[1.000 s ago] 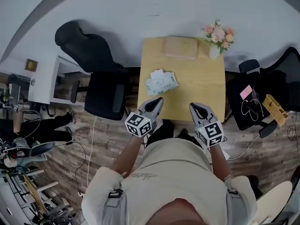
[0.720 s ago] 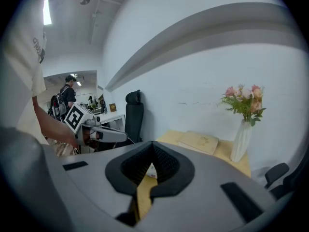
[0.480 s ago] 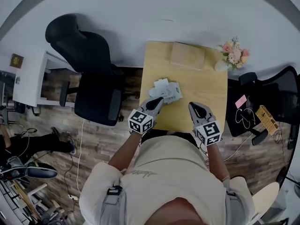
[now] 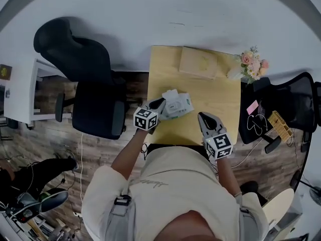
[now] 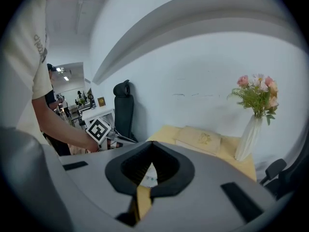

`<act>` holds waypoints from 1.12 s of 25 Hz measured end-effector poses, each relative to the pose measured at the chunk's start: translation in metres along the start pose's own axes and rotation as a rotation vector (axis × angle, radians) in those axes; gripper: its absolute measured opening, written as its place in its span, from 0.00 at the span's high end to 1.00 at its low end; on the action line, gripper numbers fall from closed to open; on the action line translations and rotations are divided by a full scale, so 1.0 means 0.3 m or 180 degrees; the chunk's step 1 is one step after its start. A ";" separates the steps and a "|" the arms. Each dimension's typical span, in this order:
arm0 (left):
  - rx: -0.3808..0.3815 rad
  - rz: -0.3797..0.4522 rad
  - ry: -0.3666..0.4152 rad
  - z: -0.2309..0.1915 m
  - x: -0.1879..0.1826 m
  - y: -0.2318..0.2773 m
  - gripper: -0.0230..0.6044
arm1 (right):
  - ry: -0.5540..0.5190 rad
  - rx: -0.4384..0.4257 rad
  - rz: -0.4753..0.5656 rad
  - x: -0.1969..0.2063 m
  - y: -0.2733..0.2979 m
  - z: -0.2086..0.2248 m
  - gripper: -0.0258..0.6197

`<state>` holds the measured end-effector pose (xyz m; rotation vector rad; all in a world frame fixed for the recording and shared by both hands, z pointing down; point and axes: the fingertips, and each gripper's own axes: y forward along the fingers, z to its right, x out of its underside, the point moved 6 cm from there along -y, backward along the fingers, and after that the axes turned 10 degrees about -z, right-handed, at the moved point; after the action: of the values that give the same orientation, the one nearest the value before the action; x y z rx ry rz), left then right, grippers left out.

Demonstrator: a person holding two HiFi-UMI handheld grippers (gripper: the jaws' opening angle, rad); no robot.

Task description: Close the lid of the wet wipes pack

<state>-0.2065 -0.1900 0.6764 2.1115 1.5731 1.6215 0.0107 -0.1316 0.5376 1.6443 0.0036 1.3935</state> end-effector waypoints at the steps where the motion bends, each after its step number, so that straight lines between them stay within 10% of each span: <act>1: -0.0007 -0.0055 -0.0064 -0.025 0.007 0.014 0.93 | 0.0018 -0.0001 -0.0009 -0.001 0.004 0.002 0.96; 5: 0.0036 -0.0192 -0.0322 -0.091 0.023 0.059 0.74 | 0.0085 -0.0017 -0.0048 0.000 0.017 0.002 0.96; 19: 0.0263 -0.0833 -0.0831 -0.255 0.064 0.221 0.74 | 0.0231 0.0091 -0.0170 0.057 -0.003 0.041 0.96; 28: 0.0455 -0.0625 -0.0687 -0.218 0.017 0.179 0.89 | 0.0253 0.0069 -0.0190 0.080 -0.014 0.055 0.96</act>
<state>-0.2194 -0.2448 0.7398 2.0378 1.8025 1.2112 0.0342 -0.1268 0.5550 1.5929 0.1136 1.4168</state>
